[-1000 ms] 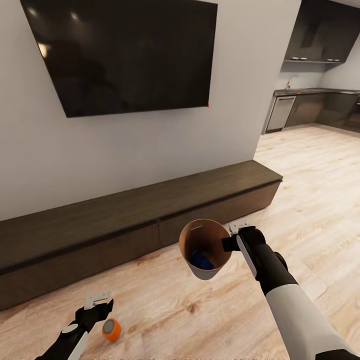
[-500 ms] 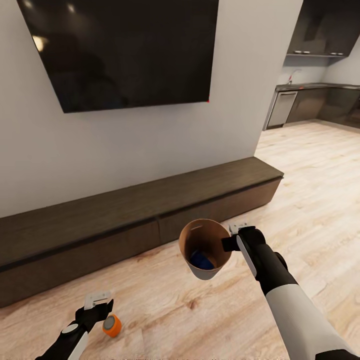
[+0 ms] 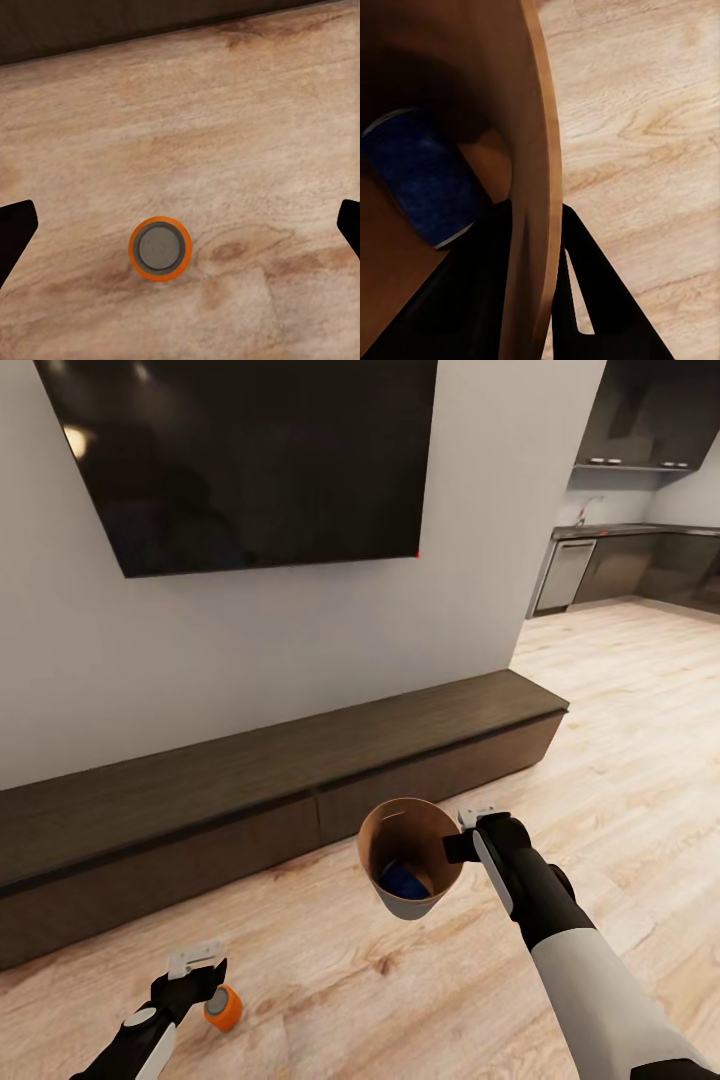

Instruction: Put the three can of soda from the living room inside the tash can in the kitchen.

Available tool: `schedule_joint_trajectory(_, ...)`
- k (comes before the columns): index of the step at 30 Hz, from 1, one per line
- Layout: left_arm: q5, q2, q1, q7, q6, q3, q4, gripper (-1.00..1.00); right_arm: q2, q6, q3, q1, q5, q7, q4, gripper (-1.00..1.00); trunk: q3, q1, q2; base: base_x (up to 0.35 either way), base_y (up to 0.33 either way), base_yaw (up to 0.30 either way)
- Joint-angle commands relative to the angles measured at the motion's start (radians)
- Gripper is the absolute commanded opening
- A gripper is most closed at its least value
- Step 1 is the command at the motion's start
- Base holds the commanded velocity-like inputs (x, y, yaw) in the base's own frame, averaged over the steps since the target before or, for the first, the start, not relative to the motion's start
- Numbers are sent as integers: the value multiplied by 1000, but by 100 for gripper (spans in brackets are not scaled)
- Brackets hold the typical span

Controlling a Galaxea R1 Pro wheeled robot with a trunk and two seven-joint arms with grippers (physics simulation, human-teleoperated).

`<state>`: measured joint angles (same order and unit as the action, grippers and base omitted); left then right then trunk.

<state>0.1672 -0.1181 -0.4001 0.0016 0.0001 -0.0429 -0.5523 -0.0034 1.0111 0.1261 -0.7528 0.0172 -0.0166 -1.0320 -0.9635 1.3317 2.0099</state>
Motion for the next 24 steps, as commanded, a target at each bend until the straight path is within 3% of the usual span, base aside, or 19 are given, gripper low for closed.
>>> schedule_joint_trajectory(1,0,0,0,0,0,0,0,100,0,0,0,0,-14,-4,0,-100,0,0,0,0,0,0)
schedule_joint_trajectory(24,0,0,0,-1,0,0,0,100,0,0,0,0,-14,-4,0,-100,-27,0,0,0,0,0)
